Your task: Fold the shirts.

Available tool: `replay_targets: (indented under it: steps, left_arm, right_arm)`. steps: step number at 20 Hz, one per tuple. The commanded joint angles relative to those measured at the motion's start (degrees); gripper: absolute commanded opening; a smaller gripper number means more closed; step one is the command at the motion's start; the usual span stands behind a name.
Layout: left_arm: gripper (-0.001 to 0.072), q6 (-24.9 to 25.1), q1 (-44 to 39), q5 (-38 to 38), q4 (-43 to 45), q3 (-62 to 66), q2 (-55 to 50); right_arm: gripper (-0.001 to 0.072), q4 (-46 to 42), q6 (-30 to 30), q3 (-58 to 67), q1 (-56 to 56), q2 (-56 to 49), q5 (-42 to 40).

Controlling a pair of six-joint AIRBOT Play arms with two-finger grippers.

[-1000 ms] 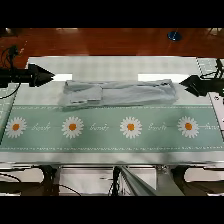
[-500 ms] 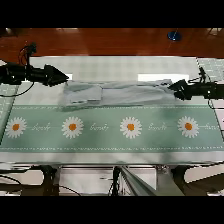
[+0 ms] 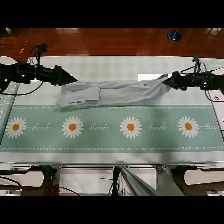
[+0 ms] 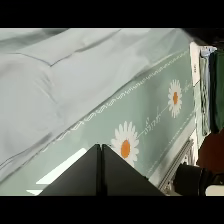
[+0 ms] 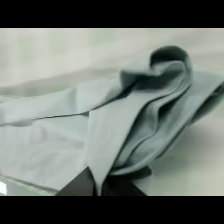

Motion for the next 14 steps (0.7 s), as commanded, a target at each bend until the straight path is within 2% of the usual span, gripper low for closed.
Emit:
replay_targets:
  steps: [1, 6, 9, 14]
  left_arm:
    - [0.0030, -5.49, -7.02, 7.63, -0.04, 0.07, -0.15]
    - [0.0030, -9.44, -20.59, 15.10, -0.02, 0.07, -3.37]
    - [0.0030, -13.70, -27.89, 20.31, -0.50, 0.07, -6.56]
    - [0.0030, -15.41, -37.18, 28.87, -7.39, 0.07, -10.84]
  right_arm:
    - [0.0018, -1.03, 1.49, 0.26, 0.31, 8.96, 2.64]
    - [0.0018, -1.01, 4.20, 0.26, 0.31, 18.91, 6.25]
    - [0.0018, -1.03, 4.76, 0.26, 0.31, 23.47, 7.80]
    - [0.0018, -0.98, 4.92, 0.26, 0.31, 27.71, 11.56]
